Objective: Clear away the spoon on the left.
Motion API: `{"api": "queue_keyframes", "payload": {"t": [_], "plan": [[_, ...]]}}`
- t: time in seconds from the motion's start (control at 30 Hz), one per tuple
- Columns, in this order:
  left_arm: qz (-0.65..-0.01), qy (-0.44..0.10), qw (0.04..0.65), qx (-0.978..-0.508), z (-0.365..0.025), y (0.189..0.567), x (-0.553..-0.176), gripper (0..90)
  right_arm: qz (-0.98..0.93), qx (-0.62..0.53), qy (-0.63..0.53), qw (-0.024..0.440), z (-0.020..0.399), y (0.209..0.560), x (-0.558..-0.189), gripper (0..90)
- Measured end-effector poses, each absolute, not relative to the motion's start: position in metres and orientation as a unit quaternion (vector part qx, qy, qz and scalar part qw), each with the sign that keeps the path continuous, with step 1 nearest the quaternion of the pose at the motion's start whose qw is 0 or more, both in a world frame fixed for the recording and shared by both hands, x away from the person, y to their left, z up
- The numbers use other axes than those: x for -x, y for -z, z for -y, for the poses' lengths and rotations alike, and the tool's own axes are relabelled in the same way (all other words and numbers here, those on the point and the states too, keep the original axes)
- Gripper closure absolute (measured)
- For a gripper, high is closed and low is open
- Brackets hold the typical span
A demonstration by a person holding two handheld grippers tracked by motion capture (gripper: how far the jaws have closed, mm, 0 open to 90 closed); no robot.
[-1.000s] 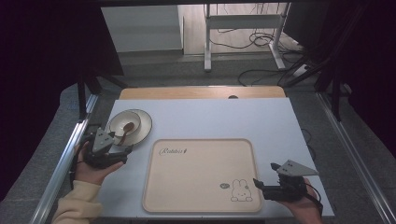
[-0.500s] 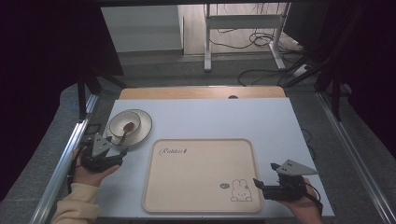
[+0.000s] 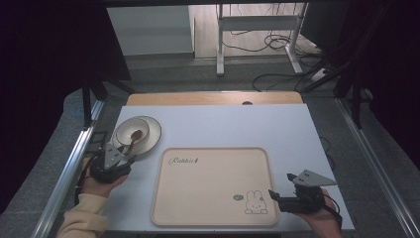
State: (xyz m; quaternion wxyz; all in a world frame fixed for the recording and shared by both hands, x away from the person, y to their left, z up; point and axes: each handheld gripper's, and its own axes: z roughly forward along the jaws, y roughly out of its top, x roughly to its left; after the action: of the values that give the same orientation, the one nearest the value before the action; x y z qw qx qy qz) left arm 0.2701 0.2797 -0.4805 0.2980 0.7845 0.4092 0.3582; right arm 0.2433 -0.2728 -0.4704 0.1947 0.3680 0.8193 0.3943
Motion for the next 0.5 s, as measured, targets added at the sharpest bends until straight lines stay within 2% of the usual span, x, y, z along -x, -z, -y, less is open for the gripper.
{"api": "queue_keyframes", "payload": {"t": [0.27, 0.5], "plan": [[-0.409, -0.371, 0.288, -0.783, -0.2779, 0.4824, -0.2724, 63.6, -0.82, -0.367, -0.394, 0.194, 0.2723, 0.4705, -0.2437, 15.4], [-0.407, -0.375, 0.281, -0.784, -0.2766, 0.4833, -0.2728, 69.7, -0.82, -0.367, -0.394, 0.195, 0.2726, 0.4705, -0.2438, 15.4]]}}
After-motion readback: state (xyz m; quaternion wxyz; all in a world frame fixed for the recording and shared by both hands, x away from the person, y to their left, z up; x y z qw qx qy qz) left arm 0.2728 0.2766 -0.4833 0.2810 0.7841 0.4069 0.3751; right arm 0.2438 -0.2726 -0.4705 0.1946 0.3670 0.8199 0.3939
